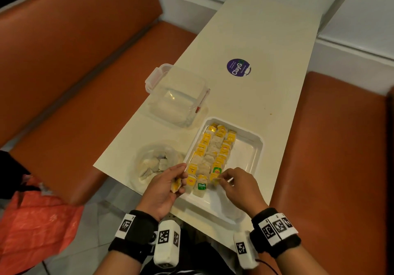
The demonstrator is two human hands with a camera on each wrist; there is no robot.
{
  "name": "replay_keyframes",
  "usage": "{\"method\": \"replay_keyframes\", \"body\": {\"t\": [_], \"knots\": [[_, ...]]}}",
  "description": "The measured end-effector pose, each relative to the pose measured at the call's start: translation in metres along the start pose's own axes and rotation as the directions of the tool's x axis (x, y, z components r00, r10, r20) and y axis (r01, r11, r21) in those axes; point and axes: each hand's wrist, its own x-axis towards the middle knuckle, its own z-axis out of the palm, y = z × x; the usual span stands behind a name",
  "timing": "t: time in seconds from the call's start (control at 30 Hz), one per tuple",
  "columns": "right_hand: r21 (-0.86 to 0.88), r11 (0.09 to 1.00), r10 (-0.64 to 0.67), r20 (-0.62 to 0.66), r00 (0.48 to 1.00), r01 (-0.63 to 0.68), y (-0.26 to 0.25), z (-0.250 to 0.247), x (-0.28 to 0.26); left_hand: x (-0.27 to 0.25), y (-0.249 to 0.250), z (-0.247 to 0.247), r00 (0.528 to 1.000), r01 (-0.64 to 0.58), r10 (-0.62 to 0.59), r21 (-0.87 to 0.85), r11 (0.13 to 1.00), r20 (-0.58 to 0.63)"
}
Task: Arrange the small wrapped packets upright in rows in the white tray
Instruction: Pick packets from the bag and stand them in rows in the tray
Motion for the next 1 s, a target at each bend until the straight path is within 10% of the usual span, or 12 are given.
{"method": "replay_keyframes", "body": {"t": [0.67,1.0], "knots": [[0.257,0.965,-0.01,0.206,0.978,-0.045,0.025,0.034,0.007,-0.001,-0.003,-0.007,0.999,0.003,0.0,0.069,0.998,-0.048],[0.224,0.964,0.14,0.024,0.99,-0.142,0.017,0.05,0.022,0.0,-0.003,-0.016,0.997,0.014,-0.007,0.087,0.996,-0.072]]}}
